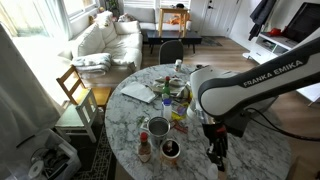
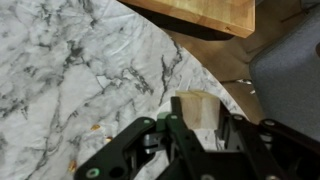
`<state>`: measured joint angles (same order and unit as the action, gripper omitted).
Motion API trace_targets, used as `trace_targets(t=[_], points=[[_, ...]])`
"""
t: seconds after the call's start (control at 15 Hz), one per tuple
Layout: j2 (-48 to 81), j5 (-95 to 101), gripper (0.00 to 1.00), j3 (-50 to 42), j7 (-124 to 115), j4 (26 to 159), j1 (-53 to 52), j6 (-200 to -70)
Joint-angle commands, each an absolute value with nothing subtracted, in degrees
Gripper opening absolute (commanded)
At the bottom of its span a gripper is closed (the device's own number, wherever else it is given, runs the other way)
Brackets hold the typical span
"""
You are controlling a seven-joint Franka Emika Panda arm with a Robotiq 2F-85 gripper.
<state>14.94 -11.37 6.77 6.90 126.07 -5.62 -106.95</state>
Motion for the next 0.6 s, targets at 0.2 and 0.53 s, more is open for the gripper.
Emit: trace_targets(t=[0.2,0.53], points=[[13.70,-10.31,0.08,6.73,2.09,127.69,-6.56,-110.81],[13.48,-9.61,0.08,6.32,-1.63,128.17,-6.68,-111.95]])
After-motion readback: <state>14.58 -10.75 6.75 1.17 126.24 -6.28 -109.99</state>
